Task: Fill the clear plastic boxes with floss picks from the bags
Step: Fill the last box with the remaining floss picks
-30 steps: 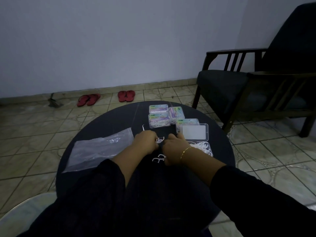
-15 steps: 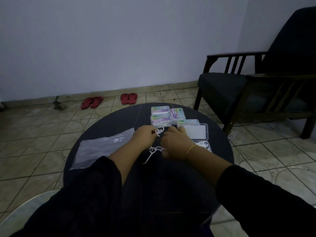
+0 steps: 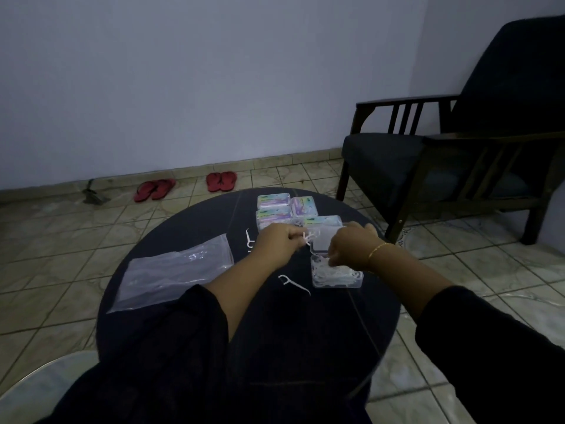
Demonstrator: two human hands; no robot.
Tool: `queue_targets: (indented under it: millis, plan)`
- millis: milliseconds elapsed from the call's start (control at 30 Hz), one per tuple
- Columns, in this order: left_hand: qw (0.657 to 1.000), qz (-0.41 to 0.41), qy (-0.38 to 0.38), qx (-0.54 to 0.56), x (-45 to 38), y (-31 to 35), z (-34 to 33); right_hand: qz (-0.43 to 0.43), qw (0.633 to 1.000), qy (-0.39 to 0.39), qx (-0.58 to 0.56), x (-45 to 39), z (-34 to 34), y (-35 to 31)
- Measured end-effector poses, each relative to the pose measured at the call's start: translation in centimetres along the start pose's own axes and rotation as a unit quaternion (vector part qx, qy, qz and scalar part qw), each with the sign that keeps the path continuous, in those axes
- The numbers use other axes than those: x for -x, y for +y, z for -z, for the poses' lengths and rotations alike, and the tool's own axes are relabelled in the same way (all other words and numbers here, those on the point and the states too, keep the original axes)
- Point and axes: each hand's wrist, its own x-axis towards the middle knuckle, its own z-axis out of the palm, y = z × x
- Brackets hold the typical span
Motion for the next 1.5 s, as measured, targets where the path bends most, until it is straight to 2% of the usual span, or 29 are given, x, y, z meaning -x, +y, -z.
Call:
queue_targets:
  millis: [100,267,333,433,533,600,733,900,1100,1233,1500]
  plan:
    - [1.0,-0.011,-0.025,-0.003,-0.3,0.6,-1.3,-0.029,0.999,0.009,-0.043,0.2,-0.7,1.3]
    - [0.995,-0.032,-0.052,-0.081,-0.8,0.9,-3.5,-0.08,0.99,0.064,-0.098,1.0,-1.8,2.9]
    - [0.99,-0.05,-0.056,-0.117,-1.0,1.1,-4.1,-0.1,0.984,0.09,-0.118,1.3,-2.3,3.2]
    - [0.99,-0.074,-0.036,-0.116,-0.6,1.0,-4.4,-0.123,0.971,0.128,-0.16,1.6,-3.2,3.2]
    - [0.97,-0.148,0.007,-0.191,0.6,0.6,-4.3,-0.101,0.964,0.156,-0.19,2.3,-4.2,2.7]
    - [0.951,-0.176,0.015,-0.254,1.8,0.2,-4.6,-0.059,0.972,0.134,-0.185,3.0,-4.9,2.2]
    - [0.941,-0.17,-0.011,-0.294,3.4,-0.6,-6.0,-0.041,0.981,0.105,-0.16,3.6,-5.9,1.5]
    - [0.945,-0.17,0.001,-0.281,3.8,-0.4,-6.7,-0.047,0.974,0.15,-0.166,3.1,-5.6,1.6]
    - [0.948,-0.135,0.025,-0.289,3.6,-0.8,-6.6,0.016,0.992,0.067,-0.104,2.4,-4.5,1.8]
    - [0.948,-0.132,0.039,-0.287,3.5,-0.7,-6.5,-0.009,0.993,0.083,-0.089,2.9,-4.6,1.9]
    - [0.958,-0.097,0.023,-0.27,3.1,-0.1,-6.6,-0.037,0.983,0.12,-0.136,3.4,-5.0,2.4]
